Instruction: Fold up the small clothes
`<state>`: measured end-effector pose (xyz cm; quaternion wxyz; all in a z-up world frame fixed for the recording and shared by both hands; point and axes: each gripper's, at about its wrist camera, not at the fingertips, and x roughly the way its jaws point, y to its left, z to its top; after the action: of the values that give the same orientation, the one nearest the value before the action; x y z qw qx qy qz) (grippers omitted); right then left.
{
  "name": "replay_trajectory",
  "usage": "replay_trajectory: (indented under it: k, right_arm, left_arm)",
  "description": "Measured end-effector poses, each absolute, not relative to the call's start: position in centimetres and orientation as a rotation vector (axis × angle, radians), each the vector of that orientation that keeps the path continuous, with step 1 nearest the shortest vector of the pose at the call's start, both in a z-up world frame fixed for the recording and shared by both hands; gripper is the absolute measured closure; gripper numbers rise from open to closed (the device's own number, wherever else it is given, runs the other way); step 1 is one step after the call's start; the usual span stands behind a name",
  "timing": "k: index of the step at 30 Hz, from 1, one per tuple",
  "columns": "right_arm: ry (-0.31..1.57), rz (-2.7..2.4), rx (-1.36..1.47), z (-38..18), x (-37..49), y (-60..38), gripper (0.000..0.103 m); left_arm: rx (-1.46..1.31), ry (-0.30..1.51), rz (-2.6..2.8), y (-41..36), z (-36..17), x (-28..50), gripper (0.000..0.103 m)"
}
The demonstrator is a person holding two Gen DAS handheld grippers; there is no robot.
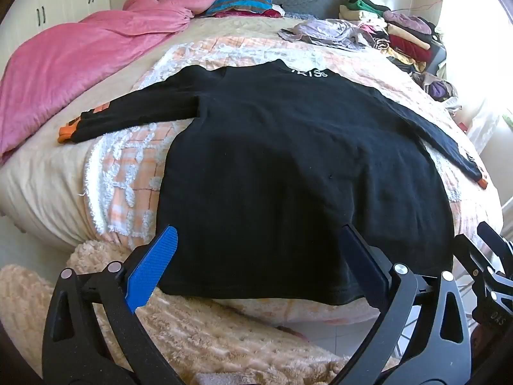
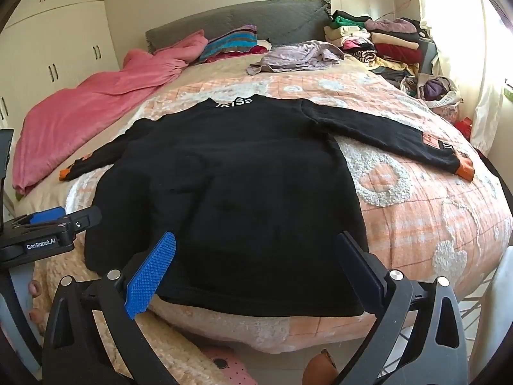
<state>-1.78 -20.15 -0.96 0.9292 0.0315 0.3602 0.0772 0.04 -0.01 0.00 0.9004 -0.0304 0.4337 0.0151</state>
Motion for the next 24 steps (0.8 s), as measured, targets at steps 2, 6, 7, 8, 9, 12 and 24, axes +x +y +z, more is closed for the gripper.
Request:
replay_trajectory:
  k: [2, 6, 7, 8, 9, 12, 24]
  right_arm:
    - [0.742, 0.16, 0.064, -1.01, -1.77, -20.15, 0.004]
    - [0.742, 0.161, 0.064, -1.04, -1.77, -20.14, 0.004]
    - [0.743, 0.161, 0.063, -1.04, -1.79, -20.09, 0.004]
    - [0.743, 0.161, 0.064, -1.06, -1.8, -20.08, 0.004]
    - [0.744, 0.163, 0.064, -1.06, -1.82, -20.03, 0.004]
    - [0.744, 0.164, 0.065, -1.06, -1.82, -19.95, 0.004]
    - [0.739, 0.172, 0.062, -0.97, -1.96, -19.5, 0.004]
  left_arm:
    - [-0.063, 0.895, 0.032, -0.01, 0.01, 0.01, 0.008]
    - [-0.063, 0.896, 0.032, -0.02, -0.01, 0.06, 0.008]
    - [-0.063, 0.896, 0.032, -0.03, -0.02, 0.07, 0.008]
    - [-0.063, 0.896, 0.032, -0.03, -0.01, 0.06, 0.008]
    - [-0.062, 0.896, 0.032, -0.03, 0.0, 0.06, 0.008]
    - [-0.063, 0.895, 0.032, -0.02, -0.01, 0.04, 0.008]
    - [-0.063, 0.891, 0.033, 0.16, 0.88, -0.08, 0.008]
